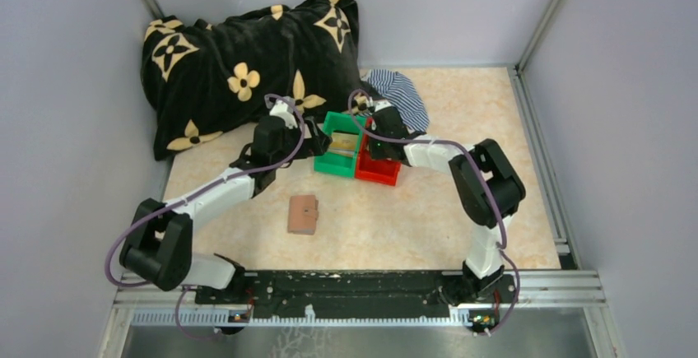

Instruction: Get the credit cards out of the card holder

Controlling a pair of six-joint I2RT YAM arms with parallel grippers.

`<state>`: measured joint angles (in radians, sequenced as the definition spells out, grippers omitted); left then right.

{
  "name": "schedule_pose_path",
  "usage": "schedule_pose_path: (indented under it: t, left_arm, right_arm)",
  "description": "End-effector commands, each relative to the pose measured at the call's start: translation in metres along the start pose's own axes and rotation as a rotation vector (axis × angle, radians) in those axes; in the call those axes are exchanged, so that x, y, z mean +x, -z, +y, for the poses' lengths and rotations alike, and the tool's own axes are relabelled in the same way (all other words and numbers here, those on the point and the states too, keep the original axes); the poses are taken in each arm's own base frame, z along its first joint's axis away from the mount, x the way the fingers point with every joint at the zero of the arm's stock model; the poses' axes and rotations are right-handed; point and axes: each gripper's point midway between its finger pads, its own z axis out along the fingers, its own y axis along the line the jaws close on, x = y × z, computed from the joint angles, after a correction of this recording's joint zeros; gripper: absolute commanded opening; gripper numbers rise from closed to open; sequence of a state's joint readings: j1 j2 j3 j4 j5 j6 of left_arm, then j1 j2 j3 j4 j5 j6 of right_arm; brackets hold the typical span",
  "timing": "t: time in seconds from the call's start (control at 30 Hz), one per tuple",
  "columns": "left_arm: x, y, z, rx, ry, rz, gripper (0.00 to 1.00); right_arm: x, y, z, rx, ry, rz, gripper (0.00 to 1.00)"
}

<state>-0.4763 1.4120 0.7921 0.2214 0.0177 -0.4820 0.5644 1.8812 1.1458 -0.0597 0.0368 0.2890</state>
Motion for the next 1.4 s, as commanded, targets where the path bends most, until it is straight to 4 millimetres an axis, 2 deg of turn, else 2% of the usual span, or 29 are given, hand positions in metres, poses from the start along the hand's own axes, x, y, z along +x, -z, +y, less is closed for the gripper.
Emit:
schedule_pose_path:
  t: [0.0,0.13,0.27,0.37,0.5,0.63,0.7,0.83,0.97,1.1,1.23,1.37]
  left_arm:
    - [-0.015,0.015,-0.006,0.010,0.022,-0.064,0.99]
    - [-0.001,0.022,0.001,-0.030,0.064,-0.016,0.99]
    - [0.019,0.031,0.012,-0.059,0.100,0.014,0.99]
    - [0.047,0.037,0.028,-0.096,0.110,0.060,0.99]
    - [0.084,0.050,0.040,-0.115,0.161,0.122,0.98]
    - [0.108,0.066,0.037,-0.096,0.172,0.164,0.97]
    - [0.119,0.072,0.037,-0.099,0.167,0.181,0.97]
    - [0.145,0.080,0.034,-0.095,0.194,0.225,0.97]
    - [0.162,0.083,0.021,-0.066,0.217,0.245,0.96]
    - [0.162,0.079,0.009,-0.049,0.190,0.255,0.96]
    - [0.137,0.081,-0.011,0.018,0.142,0.222,0.95]
    - [0.107,0.093,-0.016,0.014,0.132,0.139,0.95]
  right_arm:
    - [-0.057,0.046,0.025,-0.112,0.001,-0.183,0.00]
    - [-0.070,0.080,0.040,-0.156,0.040,-0.245,0.00]
    - [-0.068,0.109,0.056,-0.163,0.095,-0.273,0.03]
    - [-0.062,0.132,0.074,-0.199,0.122,-0.298,0.08]
    - [-0.038,0.150,0.111,-0.239,0.191,-0.280,0.18]
    - [-0.005,0.157,0.146,-0.283,0.244,-0.242,0.24]
    - [0.011,0.155,0.154,-0.313,0.246,-0.224,0.26]
    - [0.040,0.146,0.148,-0.302,0.236,-0.168,0.27]
    - [0.046,0.150,0.144,-0.310,0.226,-0.165,0.27]
    - [0.050,0.150,0.142,-0.314,0.206,-0.168,0.27]
    - [0.052,0.147,0.137,-0.292,0.193,-0.167,0.27]
    - [0.046,0.143,0.143,-0.289,0.201,-0.171,0.27]
